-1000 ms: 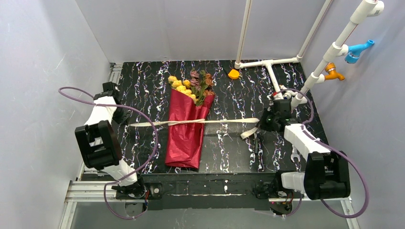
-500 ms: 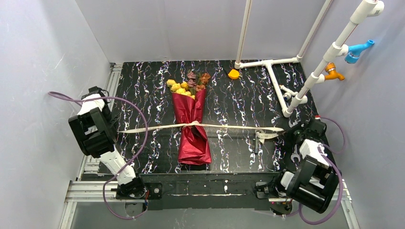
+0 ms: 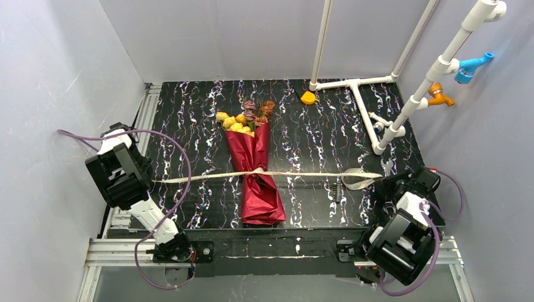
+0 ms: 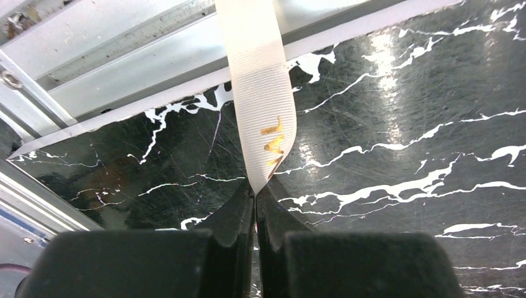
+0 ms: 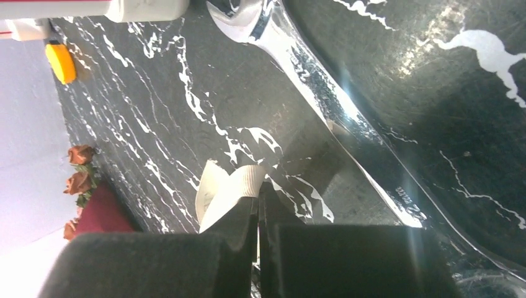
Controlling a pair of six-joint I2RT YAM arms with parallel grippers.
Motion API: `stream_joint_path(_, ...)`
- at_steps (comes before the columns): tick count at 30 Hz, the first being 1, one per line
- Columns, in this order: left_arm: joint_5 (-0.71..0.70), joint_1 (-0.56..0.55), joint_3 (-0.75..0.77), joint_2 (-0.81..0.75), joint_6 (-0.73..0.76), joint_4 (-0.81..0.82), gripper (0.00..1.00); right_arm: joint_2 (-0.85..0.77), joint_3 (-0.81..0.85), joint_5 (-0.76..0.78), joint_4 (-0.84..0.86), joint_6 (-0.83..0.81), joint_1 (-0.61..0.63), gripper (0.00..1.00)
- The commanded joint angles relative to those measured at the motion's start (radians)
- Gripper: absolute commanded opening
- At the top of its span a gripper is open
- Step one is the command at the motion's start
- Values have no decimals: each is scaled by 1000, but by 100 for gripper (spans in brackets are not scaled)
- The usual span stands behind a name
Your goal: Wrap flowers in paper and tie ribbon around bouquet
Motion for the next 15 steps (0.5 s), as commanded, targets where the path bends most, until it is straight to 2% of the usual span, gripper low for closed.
stream_joint_path(1, 4, 11, -38, -55, -4, 66, 0, 4, 4, -39, 204, 27, -18, 1)
stream_joint_path(2, 11, -2, -44, -64, -2, 70, 0, 13, 10, -49, 202, 17, -9, 4)
stream_joint_path(4, 27, -27, -47, -77, 4, 69, 1, 9, 36, -24, 142, -31, 15, 27)
stream_joint_path(7, 44, -70, -56, -109, 12, 68, 15, -36, 78, 82, 17, -86, 95, 59)
stream_joint_path(9, 48, -91, -70, -135, 9, 67, 25, -95, 106, 170, -58, -99, 170, 73)
stream_joint_path(11, 66, -100, -86, -164, 6, 66, 38, -154, 132, 250, -117, -103, 237, 84)
stream_joint_path(15, 70, -126, -116, -234, 11, 62, 63, -230, 191, 340, -200, -118, 342, 90)
